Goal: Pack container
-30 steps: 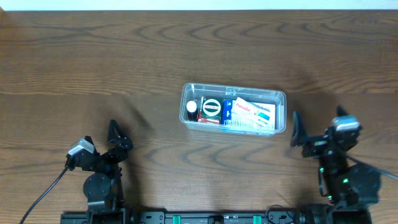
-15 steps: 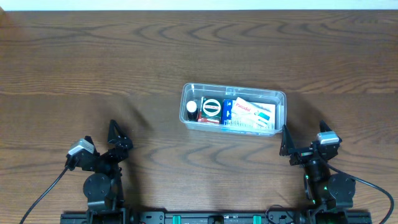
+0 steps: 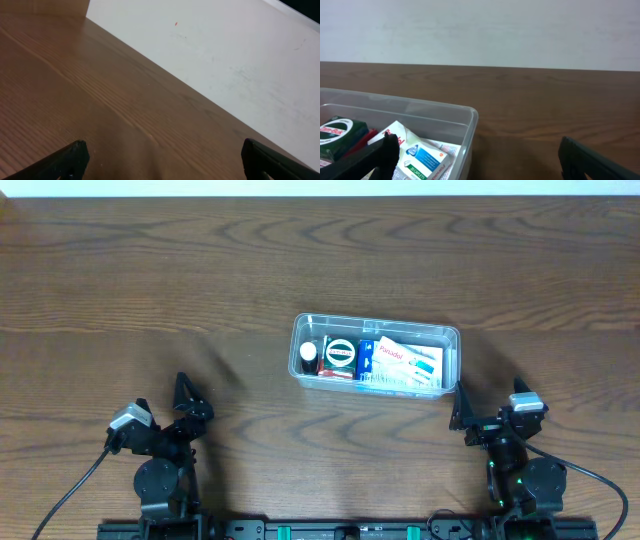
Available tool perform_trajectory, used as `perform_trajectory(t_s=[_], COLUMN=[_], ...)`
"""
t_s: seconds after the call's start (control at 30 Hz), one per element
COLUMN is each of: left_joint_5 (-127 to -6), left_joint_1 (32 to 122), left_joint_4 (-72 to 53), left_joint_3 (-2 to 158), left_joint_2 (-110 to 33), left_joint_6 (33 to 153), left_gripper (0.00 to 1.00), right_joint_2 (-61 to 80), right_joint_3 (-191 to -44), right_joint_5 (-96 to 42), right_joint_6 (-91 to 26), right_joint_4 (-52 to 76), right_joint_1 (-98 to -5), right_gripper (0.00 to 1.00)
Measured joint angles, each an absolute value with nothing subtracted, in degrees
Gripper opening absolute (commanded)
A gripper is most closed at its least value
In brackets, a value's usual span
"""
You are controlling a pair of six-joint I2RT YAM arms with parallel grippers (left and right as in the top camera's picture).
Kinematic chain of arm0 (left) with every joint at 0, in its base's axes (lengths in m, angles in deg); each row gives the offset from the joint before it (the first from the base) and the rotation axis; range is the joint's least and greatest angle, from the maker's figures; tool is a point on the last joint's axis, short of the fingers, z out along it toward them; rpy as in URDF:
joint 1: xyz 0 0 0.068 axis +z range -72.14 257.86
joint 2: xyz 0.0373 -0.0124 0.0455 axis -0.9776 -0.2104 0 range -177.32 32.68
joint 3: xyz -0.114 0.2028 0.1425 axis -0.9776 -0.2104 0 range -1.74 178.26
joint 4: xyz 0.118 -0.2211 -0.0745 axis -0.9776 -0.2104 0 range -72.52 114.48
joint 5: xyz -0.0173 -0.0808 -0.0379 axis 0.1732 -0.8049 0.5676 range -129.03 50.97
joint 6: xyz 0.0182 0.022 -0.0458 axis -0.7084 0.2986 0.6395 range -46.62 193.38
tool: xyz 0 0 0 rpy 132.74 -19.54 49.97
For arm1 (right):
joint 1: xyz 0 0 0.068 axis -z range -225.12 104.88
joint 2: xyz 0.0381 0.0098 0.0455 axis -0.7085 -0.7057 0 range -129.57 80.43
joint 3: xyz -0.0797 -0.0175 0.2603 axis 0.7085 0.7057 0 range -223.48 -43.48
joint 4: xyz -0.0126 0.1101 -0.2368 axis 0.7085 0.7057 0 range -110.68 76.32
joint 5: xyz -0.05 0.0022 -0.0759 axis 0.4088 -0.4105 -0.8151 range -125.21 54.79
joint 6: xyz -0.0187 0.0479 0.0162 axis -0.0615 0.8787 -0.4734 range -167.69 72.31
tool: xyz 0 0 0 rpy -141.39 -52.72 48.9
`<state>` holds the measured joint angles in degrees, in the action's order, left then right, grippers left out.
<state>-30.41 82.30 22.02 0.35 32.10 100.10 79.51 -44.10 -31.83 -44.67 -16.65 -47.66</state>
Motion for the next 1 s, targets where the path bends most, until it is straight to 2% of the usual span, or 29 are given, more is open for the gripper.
perform_trajectory(t_s=[1.0], left_joint_5=[-30.4], left_joint_1=[82.3], left_joint_4=[22.0], left_joint_3=[0.3], left_joint_2=[32.1], left_joint_6=[100.1], left_gripper=[0.98], right_joint_2=[79.5], right_joint_3=[-44.1], right_joint_5=[-31.1], right_joint_6=[-41.4], right_joint_4=[-16.7], right_joint_1=[-47.7], right_gripper=[0.99])
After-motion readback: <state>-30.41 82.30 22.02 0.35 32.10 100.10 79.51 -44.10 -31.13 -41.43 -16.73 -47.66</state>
